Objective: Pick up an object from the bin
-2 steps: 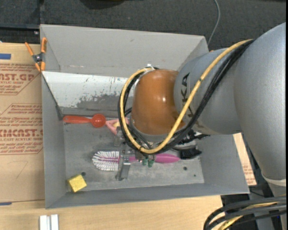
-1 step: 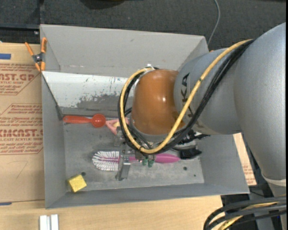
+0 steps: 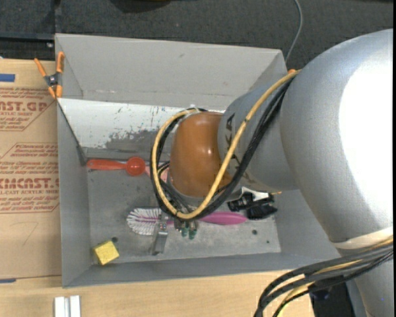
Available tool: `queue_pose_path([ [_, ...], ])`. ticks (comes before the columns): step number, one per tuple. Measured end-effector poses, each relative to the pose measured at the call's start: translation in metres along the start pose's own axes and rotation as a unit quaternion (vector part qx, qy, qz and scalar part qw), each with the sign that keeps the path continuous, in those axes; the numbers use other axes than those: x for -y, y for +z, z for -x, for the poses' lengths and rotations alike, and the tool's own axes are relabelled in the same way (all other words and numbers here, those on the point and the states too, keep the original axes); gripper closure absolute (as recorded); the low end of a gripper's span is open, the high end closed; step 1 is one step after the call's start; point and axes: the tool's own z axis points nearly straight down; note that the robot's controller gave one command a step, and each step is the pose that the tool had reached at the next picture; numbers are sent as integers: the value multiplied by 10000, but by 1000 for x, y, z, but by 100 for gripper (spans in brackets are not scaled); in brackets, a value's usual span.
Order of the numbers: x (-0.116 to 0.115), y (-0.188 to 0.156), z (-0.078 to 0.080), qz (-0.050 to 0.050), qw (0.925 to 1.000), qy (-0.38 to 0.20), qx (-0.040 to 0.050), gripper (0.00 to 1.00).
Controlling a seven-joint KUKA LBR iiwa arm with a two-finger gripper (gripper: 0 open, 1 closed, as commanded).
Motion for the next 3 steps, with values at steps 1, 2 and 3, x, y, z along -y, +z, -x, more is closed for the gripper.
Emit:
queue_pose_path([
  [1,15,7,-13,10,9999,-138,49,0],
  [2,-3,0,-2,15,10000,-29,27,0],
  [3,6,24,-8,-1,9997,-235,21,0],
])
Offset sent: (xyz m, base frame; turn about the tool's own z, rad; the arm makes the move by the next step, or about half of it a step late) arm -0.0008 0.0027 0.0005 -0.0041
